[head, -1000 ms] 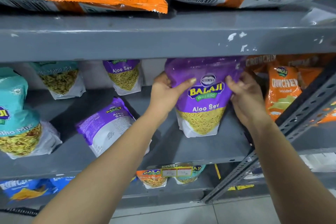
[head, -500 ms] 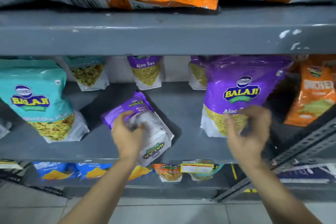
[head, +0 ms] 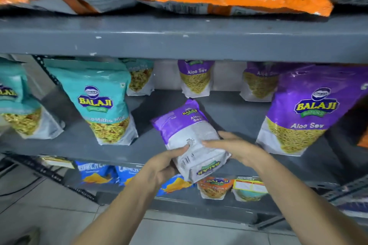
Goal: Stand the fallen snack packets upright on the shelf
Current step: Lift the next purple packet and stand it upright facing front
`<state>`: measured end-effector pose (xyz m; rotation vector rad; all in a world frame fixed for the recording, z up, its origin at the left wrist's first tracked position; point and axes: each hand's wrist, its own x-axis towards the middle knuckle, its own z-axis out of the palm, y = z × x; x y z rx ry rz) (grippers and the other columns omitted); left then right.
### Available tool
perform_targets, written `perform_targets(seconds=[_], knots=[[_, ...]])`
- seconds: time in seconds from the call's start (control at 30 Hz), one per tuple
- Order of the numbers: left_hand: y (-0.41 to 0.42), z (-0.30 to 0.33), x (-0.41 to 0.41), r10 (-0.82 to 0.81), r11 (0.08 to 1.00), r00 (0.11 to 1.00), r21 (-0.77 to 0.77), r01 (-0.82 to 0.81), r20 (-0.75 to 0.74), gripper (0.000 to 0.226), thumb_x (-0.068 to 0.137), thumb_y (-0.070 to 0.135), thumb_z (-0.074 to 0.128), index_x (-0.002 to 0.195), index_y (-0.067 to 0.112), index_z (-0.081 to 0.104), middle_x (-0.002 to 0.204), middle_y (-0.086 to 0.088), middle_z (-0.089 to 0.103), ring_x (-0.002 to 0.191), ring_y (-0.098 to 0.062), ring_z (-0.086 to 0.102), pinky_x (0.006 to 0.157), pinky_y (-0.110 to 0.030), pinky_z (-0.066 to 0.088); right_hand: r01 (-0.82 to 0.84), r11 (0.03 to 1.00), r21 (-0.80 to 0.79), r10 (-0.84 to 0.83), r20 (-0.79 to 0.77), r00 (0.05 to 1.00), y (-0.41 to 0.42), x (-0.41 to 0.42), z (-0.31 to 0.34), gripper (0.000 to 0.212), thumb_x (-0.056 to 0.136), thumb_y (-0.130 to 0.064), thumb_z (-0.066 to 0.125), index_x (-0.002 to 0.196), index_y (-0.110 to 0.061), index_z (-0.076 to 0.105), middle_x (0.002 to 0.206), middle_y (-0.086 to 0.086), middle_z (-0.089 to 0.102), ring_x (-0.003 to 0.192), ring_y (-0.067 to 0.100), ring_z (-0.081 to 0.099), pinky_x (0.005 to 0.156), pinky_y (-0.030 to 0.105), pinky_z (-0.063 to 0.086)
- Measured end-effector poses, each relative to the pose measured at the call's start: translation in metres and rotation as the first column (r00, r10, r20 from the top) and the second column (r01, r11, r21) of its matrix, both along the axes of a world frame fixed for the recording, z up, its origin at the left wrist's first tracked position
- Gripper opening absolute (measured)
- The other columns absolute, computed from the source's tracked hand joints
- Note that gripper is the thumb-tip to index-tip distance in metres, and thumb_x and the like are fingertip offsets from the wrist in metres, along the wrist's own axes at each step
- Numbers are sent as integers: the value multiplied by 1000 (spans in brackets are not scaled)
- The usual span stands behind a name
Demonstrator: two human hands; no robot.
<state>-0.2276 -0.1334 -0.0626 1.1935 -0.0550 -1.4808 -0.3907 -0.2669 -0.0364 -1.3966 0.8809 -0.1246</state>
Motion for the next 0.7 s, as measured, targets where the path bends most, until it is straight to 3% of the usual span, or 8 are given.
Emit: perform_targets(seconds=[0.1, 0.2, 0.3, 0.43, 0.53, 0.63, 0.7], knots=[[10, 7, 3, 32, 997, 986, -78, -20, 162, 57, 64, 2, 78, 119, -2, 65, 98, -15, 77, 75, -24, 76, 59, -38, 61, -3, 996, -85, 16, 160, 987, 6, -6, -3, 41, 81, -12, 76, 120, -16, 67, 115, 3, 76, 107, 19, 71, 89, 28, 55], [2, 23, 9, 155, 969, 918, -238, -69, 365, 54, 66, -17, 74, 115, 1, 63, 98, -13, 77, 82, -26, 75, 61, -33, 60, 72, 978, -197, -18, 262, 965, 4, -3, 4, 50, 76, -2, 78, 119, -21, 64, 115, -2, 76, 109, 14, 69, 91, 30, 56], [-18, 37, 20, 231, 938, 815, -344, -41, 531, 59, 64, -27, 72, 115, -1, 60, 97, -6, 75, 81, -10, 75, 66, -22, 58, 179, 939, -293, -78, 324, 943, -4, 7, 11, 51, 73, 3, 79, 110, -28, 63, 106, -12, 77, 104, 6, 70, 89, 25, 56], [-40, 27, 37, 199, 952, 656, -302, 47, 728, 53, 67, -22, 74, 105, 14, 63, 94, 6, 72, 76, 4, 71, 72, -18, 58, 269, 897, -350, -147, 338, 930, -9, 16, 0, 44, 80, 4, 73, 107, -28, 61, 108, -14, 73, 100, -1, 68, 86, 18, 52], [-37, 7, 43, 154, 965, 578, -248, 87, 801, 48, 77, -13, 71, 100, 29, 67, 94, 9, 75, 87, -5, 72, 86, -32, 58, 285, 913, -290, -189, 318, 929, -3, 10, -16, 44, 87, 9, 62, 108, -29, 62, 107, -18, 73, 100, -5, 66, 88, 15, 49], [-26, -15, 43, 106, 989, 504, -141, 32, 857, 28, 85, 11, 74, 111, 19, 68, 102, -3, 77, 96, -17, 72, 94, -39, 56, 336, 926, -172, -267, 333, 904, 0, 6, -22, 44, 89, 14, 48, 102, -25, 65, 94, -20, 76, 92, -5, 66, 88, 16, 48], [-20, -20, 41, 70, 996, 432, -39, -80, 899, 28, 84, 21, 75, 109, 10, 69, 98, -10, 78, 90, -21, 73, 92, -40, 56, 377, 924, -61, -338, 330, 882, -4, 9, -20, 39, 93, 4, 42, 102, -25, 66, 102, -13, 73, 103, 2, 63, 104, 25, 43]])
